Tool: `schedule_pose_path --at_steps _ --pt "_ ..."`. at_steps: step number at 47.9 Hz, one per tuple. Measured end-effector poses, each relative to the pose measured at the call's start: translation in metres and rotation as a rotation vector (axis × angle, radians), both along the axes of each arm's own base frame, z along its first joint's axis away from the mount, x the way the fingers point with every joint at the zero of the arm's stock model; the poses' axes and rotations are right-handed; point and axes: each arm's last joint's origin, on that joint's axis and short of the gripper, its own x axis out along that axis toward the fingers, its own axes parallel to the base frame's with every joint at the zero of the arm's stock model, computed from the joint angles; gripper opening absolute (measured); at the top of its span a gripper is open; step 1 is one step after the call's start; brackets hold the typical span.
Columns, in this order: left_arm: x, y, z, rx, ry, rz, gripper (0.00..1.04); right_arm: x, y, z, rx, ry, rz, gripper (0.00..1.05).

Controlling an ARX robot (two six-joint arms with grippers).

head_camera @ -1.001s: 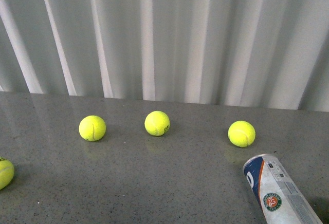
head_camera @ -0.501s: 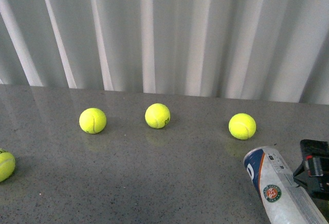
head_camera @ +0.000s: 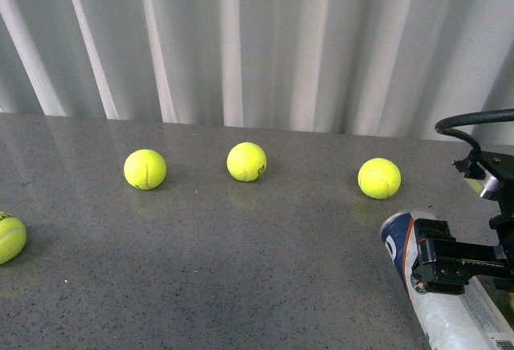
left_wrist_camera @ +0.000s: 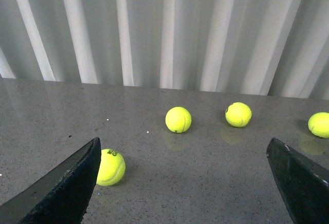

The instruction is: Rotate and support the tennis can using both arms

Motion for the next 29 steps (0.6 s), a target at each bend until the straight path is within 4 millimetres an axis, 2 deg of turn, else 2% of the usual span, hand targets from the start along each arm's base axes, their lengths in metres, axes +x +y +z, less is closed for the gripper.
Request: schedule_pose_path --at_steps 15,23,29 --pt "0.0 0.0 0.0 0.0 0.0 0.0 0.98 0.023 0.011 -0.034 -0.019 0.044 0.025 0.97" --pt "0.0 0.0 0.0 0.0 0.0 0.0 0.98 0.03 0.019 -0.033 -0.045 -0.002 0.133 0.72" --pt "0.0 0.0 0.0 0.0 0.0 0.0 0.98 0.034 0.032 -0.022 -0.073 -0.097 0.31 0.55"
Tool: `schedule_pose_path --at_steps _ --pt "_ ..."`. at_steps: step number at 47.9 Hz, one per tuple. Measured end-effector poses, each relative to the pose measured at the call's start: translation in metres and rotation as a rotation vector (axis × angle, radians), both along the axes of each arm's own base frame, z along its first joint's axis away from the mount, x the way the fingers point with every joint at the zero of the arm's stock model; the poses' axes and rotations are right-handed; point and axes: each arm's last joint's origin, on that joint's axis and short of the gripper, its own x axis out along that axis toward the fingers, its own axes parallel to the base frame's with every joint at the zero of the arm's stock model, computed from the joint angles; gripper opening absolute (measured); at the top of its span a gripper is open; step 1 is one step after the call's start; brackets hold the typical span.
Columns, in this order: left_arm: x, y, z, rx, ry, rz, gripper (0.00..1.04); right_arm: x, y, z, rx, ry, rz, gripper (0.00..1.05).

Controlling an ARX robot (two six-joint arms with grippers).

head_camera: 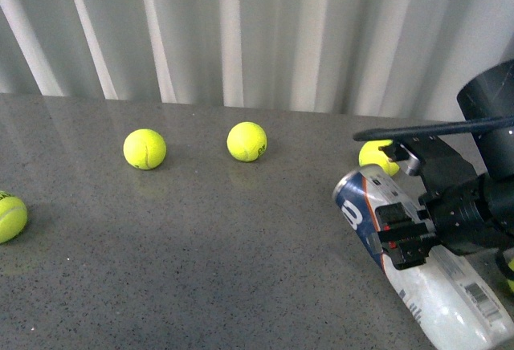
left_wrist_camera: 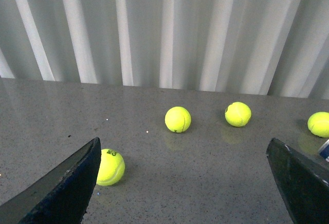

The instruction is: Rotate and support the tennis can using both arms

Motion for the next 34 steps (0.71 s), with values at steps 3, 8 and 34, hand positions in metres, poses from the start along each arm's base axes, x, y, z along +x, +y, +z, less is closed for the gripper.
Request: schedule_pose_path --at_steps 3,8,34 --pt "0.0 0.0 0.0 0.0 0.0 0.0 0.98 0.004 0.013 0.014 -0.015 -0.069 0.136 0.45" --pt "0.0 0.0 0.0 0.0 0.0 0.0 0.98 0.014 0.042 0.043 -0.096 -0.212 0.37 0.34" --pt "0.0 0.0 0.0 0.0 0.0 0.0 0.98 0.06 0.134 0.018 -0.495 -0.469 1.066 0.07"
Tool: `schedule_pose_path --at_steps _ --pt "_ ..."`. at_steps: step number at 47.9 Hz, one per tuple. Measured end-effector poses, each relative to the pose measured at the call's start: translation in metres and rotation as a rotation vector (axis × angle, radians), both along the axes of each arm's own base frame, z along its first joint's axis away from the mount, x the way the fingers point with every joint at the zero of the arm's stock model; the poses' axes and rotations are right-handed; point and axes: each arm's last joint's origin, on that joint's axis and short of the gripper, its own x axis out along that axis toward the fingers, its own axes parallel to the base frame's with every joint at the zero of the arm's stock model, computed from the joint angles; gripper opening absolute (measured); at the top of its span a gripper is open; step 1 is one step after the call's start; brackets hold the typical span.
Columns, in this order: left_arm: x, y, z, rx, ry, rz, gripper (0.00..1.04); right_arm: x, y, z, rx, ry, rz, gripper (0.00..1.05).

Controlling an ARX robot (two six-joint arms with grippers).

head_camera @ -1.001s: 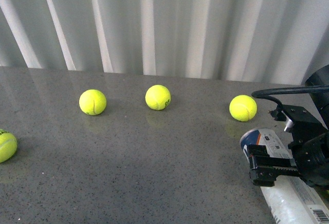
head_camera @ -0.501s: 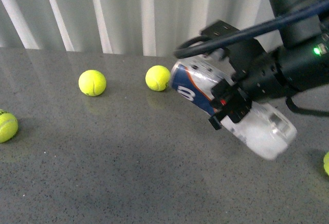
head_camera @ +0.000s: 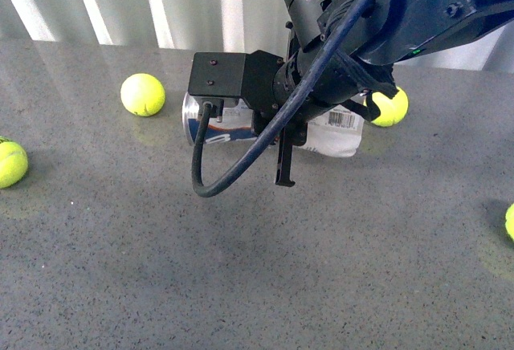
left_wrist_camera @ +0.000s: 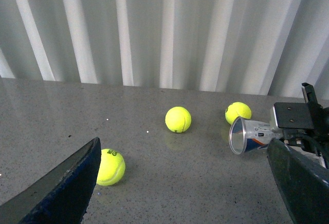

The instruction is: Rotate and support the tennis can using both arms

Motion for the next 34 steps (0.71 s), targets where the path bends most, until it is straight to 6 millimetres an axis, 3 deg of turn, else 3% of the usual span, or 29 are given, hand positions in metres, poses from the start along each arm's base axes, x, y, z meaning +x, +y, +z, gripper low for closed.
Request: schedule_pose_path --at_steps 17,31,34 --pt "0.0 0.0 0.0 0.0 0.0 0.0 0.98 0.001 0.009 -0.024 0.015 0.025 0.013 0.06" --pt "0.0 0.0 0.0 0.0 0.0 0.0 0.98 -0.018 0.006 -0.045 0.036 0.069 0.007 0.58" --pt "0.0 0.0 0.0 0.0 0.0 0.0 0.98 -0.02 0.005 -0.047 0.044 0.069 0.002 0.65"
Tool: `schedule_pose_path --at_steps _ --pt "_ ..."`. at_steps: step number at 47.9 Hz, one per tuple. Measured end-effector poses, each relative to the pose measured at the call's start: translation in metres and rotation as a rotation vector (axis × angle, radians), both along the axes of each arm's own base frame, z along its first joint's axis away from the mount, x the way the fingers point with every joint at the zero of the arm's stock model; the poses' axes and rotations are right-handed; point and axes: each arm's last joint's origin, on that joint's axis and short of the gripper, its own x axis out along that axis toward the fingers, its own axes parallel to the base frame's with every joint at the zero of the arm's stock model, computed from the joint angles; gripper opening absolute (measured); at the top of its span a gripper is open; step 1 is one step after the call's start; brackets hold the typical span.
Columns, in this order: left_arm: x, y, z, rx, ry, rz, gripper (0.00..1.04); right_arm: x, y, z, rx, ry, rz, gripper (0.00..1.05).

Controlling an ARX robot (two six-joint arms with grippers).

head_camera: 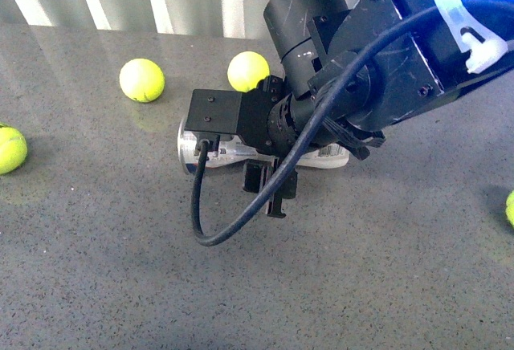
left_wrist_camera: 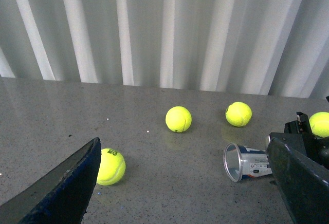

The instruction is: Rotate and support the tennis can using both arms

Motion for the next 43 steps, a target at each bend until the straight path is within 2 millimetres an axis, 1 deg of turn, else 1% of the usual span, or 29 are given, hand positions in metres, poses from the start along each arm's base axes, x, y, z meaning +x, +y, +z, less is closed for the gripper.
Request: schedule_pose_path --at_steps 4,6,8,10,11,14,21,25,28,32,33,34,35,36,37,38,39,40,41,43 --pt "0.0 0.0 0.0 0.0 0.0 0.0 0.98 -0.002 -0.001 0.0 0.012 0.001 -0.011 0.76" --pt "0.0 0.0 0.0 0.0 0.0 0.0 0.98 -0.002 -0.001 0.002 0.025 -0.005 -0.02 0.83" --pt "0.0 0.0 0.0 0.0 0.0 0.0 0.98 -0.003 -0.002 0.007 0.046 -0.007 -0.03 0.92" --pt "0.0 0.0 0.0 0.0 0.0 0.0 0.98 -0.004 -0.002 0.012 0.065 -0.005 -0.035 0.98" --pt "0.0 0.0 0.0 0.0 0.0 0.0 0.98 -0.005 -0.002 0.015 0.076 -0.004 -0.04 1.0" --pt "0.0 0.0 0.0 0.0 0.0 0.0 0.98 -0.008 -0.003 0.027 0.113 -0.009 -0.05 0.97" --pt "0.0 0.0 0.0 0.0 0.0 0.0 0.98 -0.016 -0.006 0.052 0.199 -0.026 -0.074 0.98" --pt "0.0 0.0 0.0 0.0 0.0 0.0 0.98 -0.024 -0.01 0.073 0.293 -0.031 -0.122 0.98" --pt "0.0 0.0 0.0 0.0 0.0 0.0 0.98 -0.03 -0.015 0.093 0.388 -0.028 -0.202 0.98" --pt "0.0 0.0 0.0 0.0 0.0 0.0 0.98 -0.042 -0.031 0.126 0.537 -0.042 -0.392 0.98" --pt "0.0 0.0 0.0 0.0 0.0 0.0 0.98 -0.046 -0.039 0.135 0.587 -0.046 -0.462 0.98" --pt "0.0 0.0 0.0 0.0 0.0 0.0 0.98 -0.05 -0.045 0.14 0.62 -0.049 -0.515 0.98" --pt "0.0 0.0 0.0 0.0 0.0 0.0 0.98 -0.055 -0.056 0.147 0.664 -0.051 -0.609 0.98" --pt "0.0 0.0 0.0 0.0 0.0 0.0 0.98 -0.058 -0.063 0.151 0.684 -0.054 -0.665 0.98" --pt "0.0 0.0 0.0 0.0 0.0 0.0 0.98 -0.064 -0.076 0.156 0.723 -0.052 -0.799 0.98" --pt "0.0 0.0 0.0 0.0 0.0 0.0 0.98 -0.069 -0.086 0.158 0.74 -0.049 -0.881 0.98" --pt "0.0 0.0 0.0 0.0 0.0 0.0 0.98 -0.078 -0.1 0.16 0.765 -0.054 -1.006 0.98" --pt "0.0 0.0 0.0 0.0 0.0 0.0 0.98 -0.084 -0.109 0.16 0.782 -0.067 -1.067 0.98" --pt "0.0 0.0 0.0 0.0 0.0 0.0 0.98 -0.094 -0.121 0.16 0.821 -0.097 -1.171 0.98" --pt "0.0 0.0 0.0 0.0 0.0 0.001 0.98 -0.105 -0.134 0.161 0.864 -0.129 -1.265 0.98"
